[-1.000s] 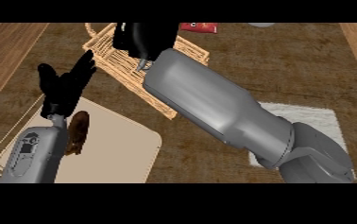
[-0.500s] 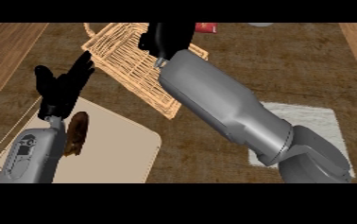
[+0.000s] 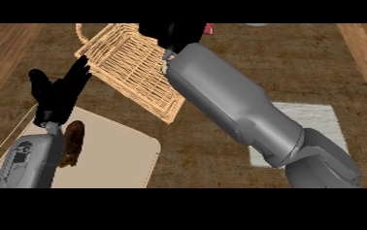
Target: Pick the cupcake from the placemat and place it in the basket
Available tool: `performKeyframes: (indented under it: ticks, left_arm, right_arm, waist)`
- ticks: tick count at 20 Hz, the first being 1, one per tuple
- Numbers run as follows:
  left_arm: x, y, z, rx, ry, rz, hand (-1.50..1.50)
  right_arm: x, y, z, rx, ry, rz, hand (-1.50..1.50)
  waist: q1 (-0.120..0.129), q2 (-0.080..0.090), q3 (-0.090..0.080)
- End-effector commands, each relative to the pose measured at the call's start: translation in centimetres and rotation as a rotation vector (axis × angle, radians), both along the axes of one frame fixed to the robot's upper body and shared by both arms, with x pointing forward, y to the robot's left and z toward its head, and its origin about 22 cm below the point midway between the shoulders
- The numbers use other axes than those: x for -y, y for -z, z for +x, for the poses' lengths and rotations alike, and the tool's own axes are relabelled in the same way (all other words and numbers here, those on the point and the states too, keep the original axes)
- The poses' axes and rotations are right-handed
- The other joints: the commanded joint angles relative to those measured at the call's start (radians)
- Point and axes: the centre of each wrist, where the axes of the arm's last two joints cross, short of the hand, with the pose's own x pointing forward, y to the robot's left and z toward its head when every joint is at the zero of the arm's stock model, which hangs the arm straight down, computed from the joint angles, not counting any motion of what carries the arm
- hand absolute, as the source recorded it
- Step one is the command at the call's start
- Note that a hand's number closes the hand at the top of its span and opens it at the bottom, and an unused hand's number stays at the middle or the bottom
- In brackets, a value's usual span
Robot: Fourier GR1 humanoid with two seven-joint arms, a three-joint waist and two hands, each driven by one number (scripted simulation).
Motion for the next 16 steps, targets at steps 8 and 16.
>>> performKeyframes:
  ticks: [8,16]
  left_arm:
    - [-3.7,0.9,-2.6,-0.032,-0.098,0.010,0.00]
    - [-4.9,0.9,-4.1,-0.029,-0.143,0.005,0.00]
  right_arm:
    - [2.9,4.5,-2.3,-0.026,0.041,0.436,-1.50]
    - [8.1,7.0,-9.2,-0.154,-0.064,0.381,-1.50]
  waist:
    - [-0.092,-0.024,0.002]
    - [-0.132,-0.032,0.002]
